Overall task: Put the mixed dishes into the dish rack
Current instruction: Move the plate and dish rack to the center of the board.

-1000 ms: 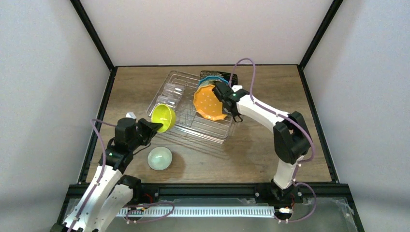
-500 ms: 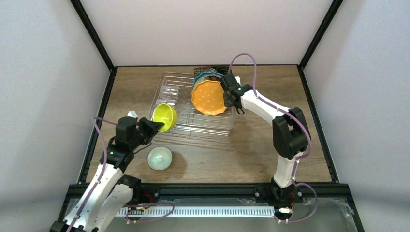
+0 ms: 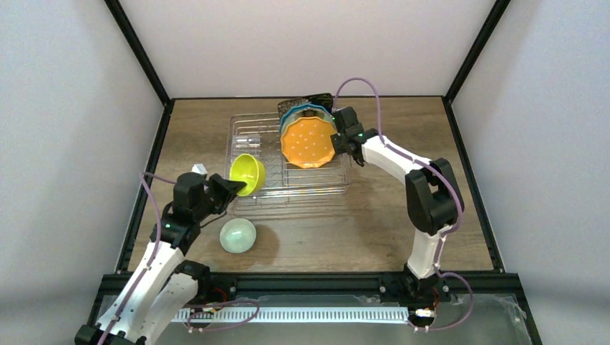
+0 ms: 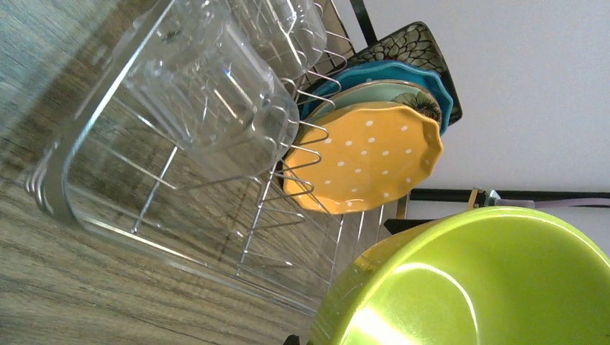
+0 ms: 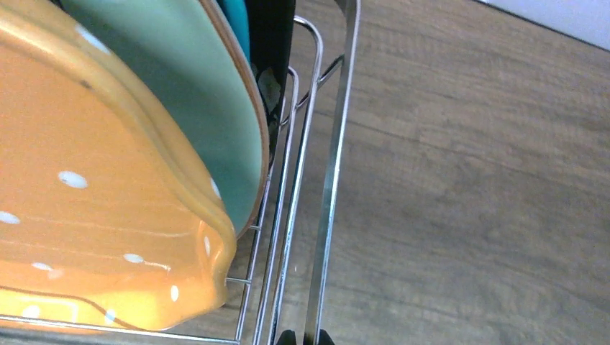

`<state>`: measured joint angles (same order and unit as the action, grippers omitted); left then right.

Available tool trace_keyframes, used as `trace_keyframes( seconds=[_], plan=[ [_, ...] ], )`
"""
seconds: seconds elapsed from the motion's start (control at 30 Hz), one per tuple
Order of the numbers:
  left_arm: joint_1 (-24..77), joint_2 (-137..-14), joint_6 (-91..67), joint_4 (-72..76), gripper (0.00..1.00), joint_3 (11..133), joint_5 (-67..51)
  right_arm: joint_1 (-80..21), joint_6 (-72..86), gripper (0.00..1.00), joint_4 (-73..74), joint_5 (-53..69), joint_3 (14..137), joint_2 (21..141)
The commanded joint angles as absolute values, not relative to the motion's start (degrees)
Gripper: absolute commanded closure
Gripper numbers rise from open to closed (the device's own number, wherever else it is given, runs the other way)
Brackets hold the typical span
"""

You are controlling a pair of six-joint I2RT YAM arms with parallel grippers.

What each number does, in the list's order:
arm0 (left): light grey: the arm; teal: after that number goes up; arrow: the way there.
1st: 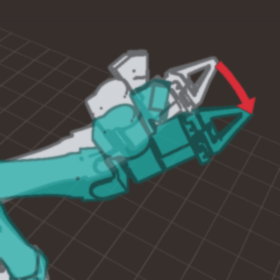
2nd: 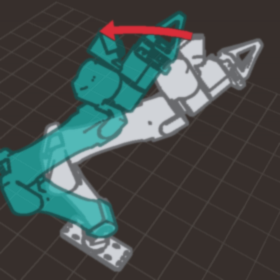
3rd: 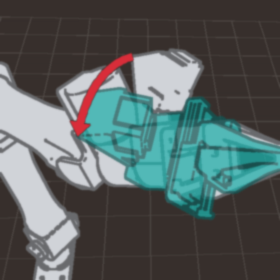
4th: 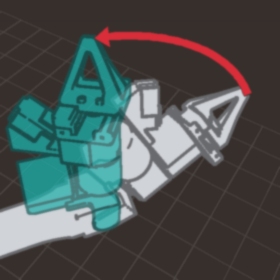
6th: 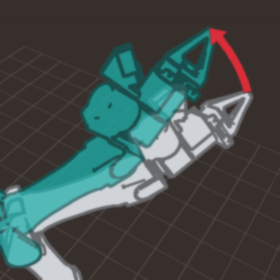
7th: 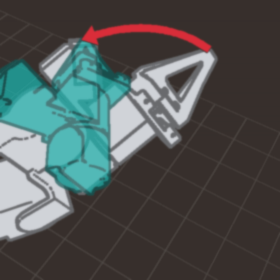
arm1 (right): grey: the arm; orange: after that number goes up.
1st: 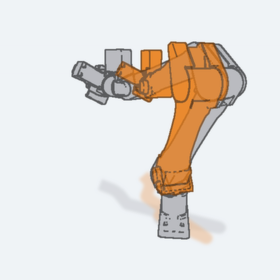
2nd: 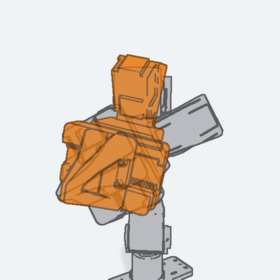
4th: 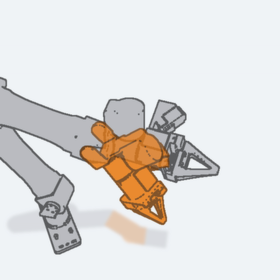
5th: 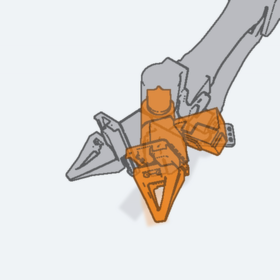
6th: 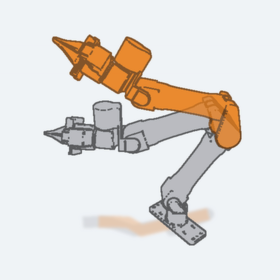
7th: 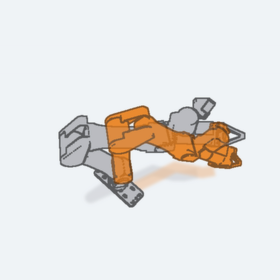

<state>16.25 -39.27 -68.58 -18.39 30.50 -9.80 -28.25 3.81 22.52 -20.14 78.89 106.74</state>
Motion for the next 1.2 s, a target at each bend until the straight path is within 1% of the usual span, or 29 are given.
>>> trace_keyframes(
  seconds=[0.0, 0.13, 0.27, 0.57, 1.17],
  plan=[
    [16.0, -38.8, -67.5, -16.1, 0.97, 30.1, -10.9, -25.6, -7.3, 0.99, 12.6, -11.2, 77.1, 104.3],
    [15.9, -38.8, -67.2, -16.5, 0.97, 30.2, -10.9, -22.9, -9.8, 0.99, 9.3, -6.5, 76.0, 104.0],
    [15.9, -38.5, -67.0, -16.9, 0.97, 30.6, -11.1, -22.2, -13.4, 0.99, 7.8, -2.9, 76.2, 105.2],
    [15.9, -37.1, -66.6, -16.4, 0.97, 30.4, -9.9, -20.6, -16.5, 0.99, 4.5, 8.1, 78.3, 108.9],
    [16.0, -36.0, -65.2, -4.6, 0.97, 24.4, -9.0, -19.2, -18.8, 0.99, 4.7, 23.8, 85.5, 114.7]
  ],
)
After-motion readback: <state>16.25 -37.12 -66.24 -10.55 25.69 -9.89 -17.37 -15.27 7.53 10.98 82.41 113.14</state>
